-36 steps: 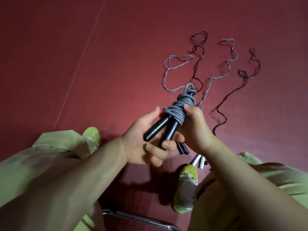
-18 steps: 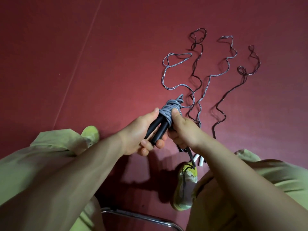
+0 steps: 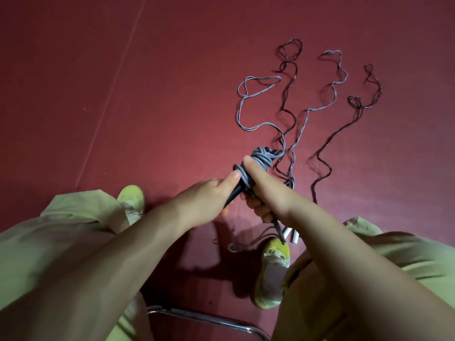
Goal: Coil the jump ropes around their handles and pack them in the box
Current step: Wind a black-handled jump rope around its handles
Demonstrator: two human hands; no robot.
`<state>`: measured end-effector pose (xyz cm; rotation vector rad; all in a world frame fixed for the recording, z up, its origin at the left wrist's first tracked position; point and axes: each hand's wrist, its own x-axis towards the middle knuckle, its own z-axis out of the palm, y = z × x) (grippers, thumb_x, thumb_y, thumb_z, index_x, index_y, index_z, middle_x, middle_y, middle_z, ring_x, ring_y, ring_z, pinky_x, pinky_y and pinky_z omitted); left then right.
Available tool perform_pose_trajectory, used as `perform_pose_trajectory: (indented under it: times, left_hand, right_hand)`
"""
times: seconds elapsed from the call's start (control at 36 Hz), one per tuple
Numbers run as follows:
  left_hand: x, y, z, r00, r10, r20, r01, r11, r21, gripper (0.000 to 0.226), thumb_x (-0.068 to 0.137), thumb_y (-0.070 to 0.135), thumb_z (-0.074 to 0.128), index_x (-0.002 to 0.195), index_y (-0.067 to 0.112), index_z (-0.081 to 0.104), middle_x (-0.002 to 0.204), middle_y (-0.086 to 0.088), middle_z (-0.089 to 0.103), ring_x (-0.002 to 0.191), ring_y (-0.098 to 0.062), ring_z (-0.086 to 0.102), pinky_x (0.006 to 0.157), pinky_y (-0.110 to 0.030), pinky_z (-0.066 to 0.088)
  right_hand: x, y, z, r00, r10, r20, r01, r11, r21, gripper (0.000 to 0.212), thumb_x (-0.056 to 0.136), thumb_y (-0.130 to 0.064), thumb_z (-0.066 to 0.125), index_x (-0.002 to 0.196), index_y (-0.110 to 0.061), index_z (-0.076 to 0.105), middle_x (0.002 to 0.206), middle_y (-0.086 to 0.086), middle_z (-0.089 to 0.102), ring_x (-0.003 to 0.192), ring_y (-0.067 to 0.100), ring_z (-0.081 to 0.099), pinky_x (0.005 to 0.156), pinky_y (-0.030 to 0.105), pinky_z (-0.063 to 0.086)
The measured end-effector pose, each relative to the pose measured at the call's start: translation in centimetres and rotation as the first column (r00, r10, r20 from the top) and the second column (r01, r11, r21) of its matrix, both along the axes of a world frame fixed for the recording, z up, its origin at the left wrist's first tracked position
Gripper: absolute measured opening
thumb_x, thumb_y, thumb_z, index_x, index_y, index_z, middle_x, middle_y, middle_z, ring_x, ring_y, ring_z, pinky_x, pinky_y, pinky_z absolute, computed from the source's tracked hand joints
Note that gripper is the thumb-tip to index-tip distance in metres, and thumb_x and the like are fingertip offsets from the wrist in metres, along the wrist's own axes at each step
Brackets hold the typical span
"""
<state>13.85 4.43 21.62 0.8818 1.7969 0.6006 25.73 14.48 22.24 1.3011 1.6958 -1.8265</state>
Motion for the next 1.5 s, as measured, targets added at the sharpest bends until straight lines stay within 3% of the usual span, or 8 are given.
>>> perform_pose_trajectory:
  times: [0.31, 0.72, 0.86, 0.92, 1.0, 1.06, 1.14, 1.5]
  left_hand:
    - [-0.6, -0.1, 1.5, 0.745, 0.120, 0.656, -0.135, 0.990, -0.029, 0.039, 0.073, 0.048, 0.057, 0.087, 0.011, 0.059, 0.065, -0.001, 0.059, 0.054, -0.016, 0.053, 0.064, -0.031, 0.046]
    - [-0.2, 0.2, -0.3, 0.998, 0.031, -0.058, -0.027, 0.997, 0.068, 0.042, 0.071, 0.055, 0.070, 0.073, 0.020, 0.047, 0.061, 0.009, 0.046, 0.055, -0.011, 0.042, 0.057, -0.031, 0.034]
    - [-0.3, 0.4, 0.1, 0.995, 0.033, 0.099, -0.043, 0.994, 0.098, 0.041, 0.064, 0.052, 0.073, 0.069, 0.021, 0.047, 0.057, 0.013, 0.046, 0.054, -0.008, 0.041, 0.056, -0.028, 0.033]
    - [-0.4, 0.3, 0.7, 0.905, 0.081, 0.417, -0.111, 0.993, 0.047, 0.032, 0.075, 0.040, 0.073, 0.075, 0.014, 0.055, 0.063, 0.006, 0.057, 0.055, -0.008, 0.050, 0.058, -0.024, 0.040]
    - [-0.7, -0.4, 1.0, 0.510, 0.008, 0.860, 0.037, 0.999, -0.031, 0.043, 0.081, 0.050, 0.062, 0.088, 0.008, 0.071, 0.086, -0.014, 0.072, 0.076, -0.023, 0.069, 0.077, -0.032, 0.054]
    - [-0.3, -0.8, 0.7, 0.183, -0.075, 0.980, 0.118, 0.992, 0.053, 0.057, 0.077, 0.059, 0.064, 0.101, 0.008, 0.071, 0.096, -0.014, 0.072, 0.088, -0.026, 0.070, 0.087, -0.038, 0.053]
    - [0.8, -1.0, 0.5, -0.004, -0.070, 0.998, 0.107, 0.992, 0.070, 0.058, 0.077, 0.062, 0.063, 0.099, 0.008, 0.066, 0.078, -0.004, 0.065, 0.069, -0.020, 0.065, 0.079, -0.039, 0.055]
    - [-0.3, 0.0, 2.4, 0.659, 0.141, 0.739, 0.002, 0.982, -0.190, 0.061, 0.063, 0.076, 0.034, 0.070, 0.017, 0.049, 0.053, 0.002, 0.040, 0.041, -0.013, 0.030, 0.051, -0.026, 0.031]
  right_hand:
    - [-0.3, 0.1, 1.2, 0.942, -0.123, -0.313, 0.120, 0.992, -0.029, 0.069, 0.069, -0.076, 0.039, 0.071, -0.008, 0.045, 0.058, 0.001, 0.023, 0.048, 0.013, 0.014, 0.050, 0.031, 0.008]
    - [-0.1, 0.2, 0.9, 0.993, -0.059, -0.104, 0.087, 0.953, 0.289, 0.063, 0.094, -0.065, 0.032, 0.045, -0.025, 0.035, 0.035, -0.014, 0.031, 0.042, 0.010, 0.029, 0.053, 0.028, 0.023]
    - [-0.1, 0.1, 1.2, 0.982, -0.085, -0.168, 0.128, 0.957, 0.261, 0.055, 0.096, -0.059, 0.036, 0.054, -0.023, 0.031, 0.041, -0.012, 0.026, 0.042, 0.010, 0.023, 0.052, 0.030, 0.021]
    - [0.0, -0.1, 1.3, 0.960, -0.119, -0.253, 0.167, 0.970, 0.178, 0.054, 0.092, -0.057, 0.039, 0.049, -0.024, 0.037, 0.043, -0.012, 0.027, 0.041, 0.008, 0.023, 0.050, 0.028, 0.019]
    - [0.1, -0.4, 1.5, 0.893, -0.199, -0.403, 0.220, 0.976, 0.004, 0.039, 0.077, -0.052, 0.040, 0.054, -0.022, 0.050, 0.044, -0.002, 0.035, 0.039, 0.011, 0.029, 0.044, 0.027, 0.018]
    - [0.0, -0.7, 1.2, 0.844, -0.224, -0.487, 0.212, 0.974, -0.081, 0.046, 0.069, -0.058, 0.047, 0.060, -0.014, 0.053, 0.049, 0.011, 0.042, 0.043, 0.021, 0.035, 0.045, 0.032, 0.020]
    - [-0.3, -0.8, 1.1, 0.807, -0.268, -0.527, 0.244, 0.963, -0.116, 0.044, 0.058, -0.060, 0.051, 0.065, -0.018, 0.061, 0.073, 0.018, 0.044, 0.068, 0.030, 0.036, 0.062, 0.039, 0.027]
    - [-0.2, -0.4, 0.6, 0.959, 0.018, -0.282, 0.064, 0.959, 0.277, 0.080, 0.093, -0.067, 0.017, 0.076, 0.002, 0.054, 0.059, -0.005, 0.045, 0.060, 0.009, 0.040, 0.062, 0.025, 0.033]
